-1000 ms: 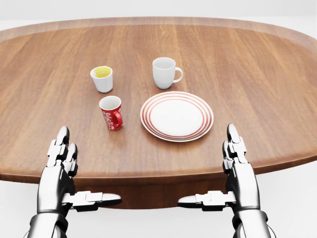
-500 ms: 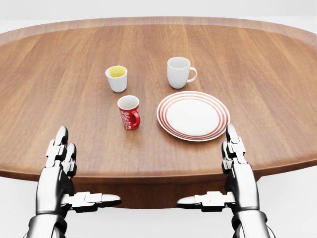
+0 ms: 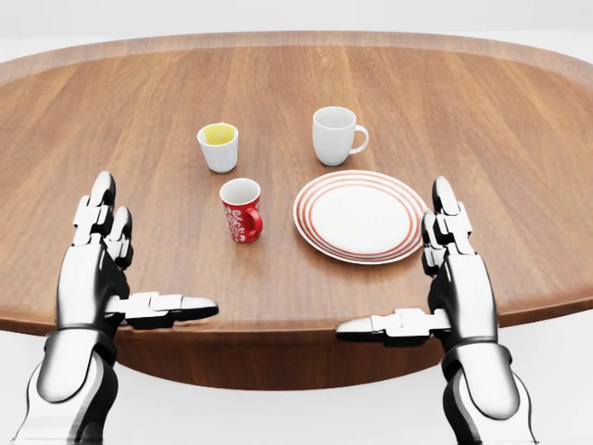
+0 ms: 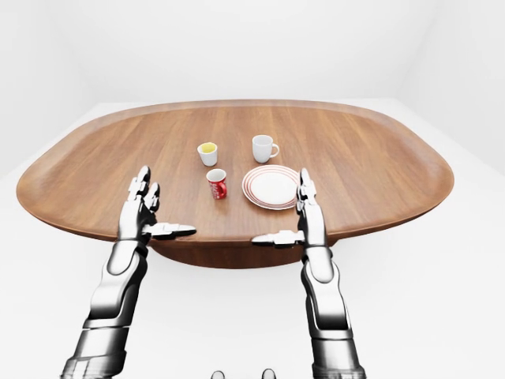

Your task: Pick up the red mug and put it on the plate

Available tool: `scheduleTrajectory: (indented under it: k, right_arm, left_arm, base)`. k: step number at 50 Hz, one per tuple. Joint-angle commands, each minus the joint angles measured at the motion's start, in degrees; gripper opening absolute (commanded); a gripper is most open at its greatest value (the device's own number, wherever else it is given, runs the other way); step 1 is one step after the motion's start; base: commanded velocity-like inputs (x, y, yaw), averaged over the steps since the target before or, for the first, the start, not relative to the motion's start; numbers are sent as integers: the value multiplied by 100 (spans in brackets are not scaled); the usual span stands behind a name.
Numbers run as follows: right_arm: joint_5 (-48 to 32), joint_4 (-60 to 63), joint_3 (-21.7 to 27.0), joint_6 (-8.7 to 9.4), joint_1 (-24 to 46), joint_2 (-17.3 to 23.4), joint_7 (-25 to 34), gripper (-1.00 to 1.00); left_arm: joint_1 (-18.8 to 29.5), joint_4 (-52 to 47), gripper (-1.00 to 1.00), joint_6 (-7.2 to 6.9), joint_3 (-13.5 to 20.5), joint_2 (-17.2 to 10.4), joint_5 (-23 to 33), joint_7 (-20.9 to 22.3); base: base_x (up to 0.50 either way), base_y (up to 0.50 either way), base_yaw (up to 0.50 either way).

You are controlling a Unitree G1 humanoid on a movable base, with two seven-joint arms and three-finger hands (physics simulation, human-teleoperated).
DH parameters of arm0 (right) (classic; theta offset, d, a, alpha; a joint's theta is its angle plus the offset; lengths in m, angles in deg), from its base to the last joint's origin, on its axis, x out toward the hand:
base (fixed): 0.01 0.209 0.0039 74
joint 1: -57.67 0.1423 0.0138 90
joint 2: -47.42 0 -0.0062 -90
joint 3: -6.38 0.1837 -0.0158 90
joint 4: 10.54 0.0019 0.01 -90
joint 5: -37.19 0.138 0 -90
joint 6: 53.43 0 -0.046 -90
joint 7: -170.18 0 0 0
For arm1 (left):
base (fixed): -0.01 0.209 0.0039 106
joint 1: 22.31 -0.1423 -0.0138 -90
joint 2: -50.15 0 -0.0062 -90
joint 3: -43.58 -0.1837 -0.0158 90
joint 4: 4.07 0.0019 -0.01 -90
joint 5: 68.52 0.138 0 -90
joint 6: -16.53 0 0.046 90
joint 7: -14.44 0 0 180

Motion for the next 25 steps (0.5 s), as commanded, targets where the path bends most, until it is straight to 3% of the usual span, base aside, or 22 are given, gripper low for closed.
scheduleTrajectory:
  k: [1, 11, 25]
  right_arm:
    - [100, -287, 187, 0, 808, 217, 35, 100]
    - [195, -761, 366, 0, 1349, 492, 195, 100]
    - [139, -988, 335, 0, 1495, 542, 203, 100]
  left_arm:
    - [1286, 854, 100, 0, 151, -299, -145, -110]
    - [1956, 1626, 100, 0, 148, -472, -69, -153]
    - [1994, 1358, 100, 0, 131, -471, -55, -217]
  base:
    - [0, 0, 0]
    - [0, 0, 0]
    - [0, 0, 0]
